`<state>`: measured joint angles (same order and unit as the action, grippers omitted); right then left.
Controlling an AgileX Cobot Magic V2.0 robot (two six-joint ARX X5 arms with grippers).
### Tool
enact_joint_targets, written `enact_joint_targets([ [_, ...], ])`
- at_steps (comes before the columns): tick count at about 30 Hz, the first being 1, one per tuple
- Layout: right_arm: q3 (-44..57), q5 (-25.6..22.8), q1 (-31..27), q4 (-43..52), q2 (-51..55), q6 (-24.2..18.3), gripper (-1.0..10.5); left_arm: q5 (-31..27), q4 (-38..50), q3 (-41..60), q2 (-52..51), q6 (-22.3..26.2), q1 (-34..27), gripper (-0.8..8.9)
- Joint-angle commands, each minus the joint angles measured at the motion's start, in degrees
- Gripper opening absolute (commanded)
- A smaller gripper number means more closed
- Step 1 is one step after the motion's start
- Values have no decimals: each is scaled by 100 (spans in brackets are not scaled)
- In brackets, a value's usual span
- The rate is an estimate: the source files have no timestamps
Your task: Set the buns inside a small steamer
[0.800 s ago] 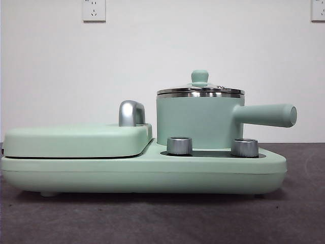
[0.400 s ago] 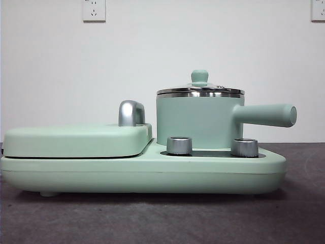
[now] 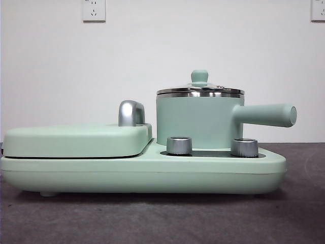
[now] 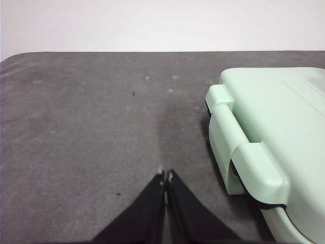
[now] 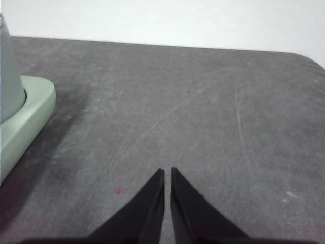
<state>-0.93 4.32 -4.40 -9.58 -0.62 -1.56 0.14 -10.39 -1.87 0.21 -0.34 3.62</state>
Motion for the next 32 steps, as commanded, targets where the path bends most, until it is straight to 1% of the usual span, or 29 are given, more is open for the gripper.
enact_joint_targets([
  [1,28,13,-2,-33,42,-37,19,-4,-31,111,0,74,-2,7],
  [32,28,13,4,57,42,-37,19,-4,-33,111,0,76,-2,7],
])
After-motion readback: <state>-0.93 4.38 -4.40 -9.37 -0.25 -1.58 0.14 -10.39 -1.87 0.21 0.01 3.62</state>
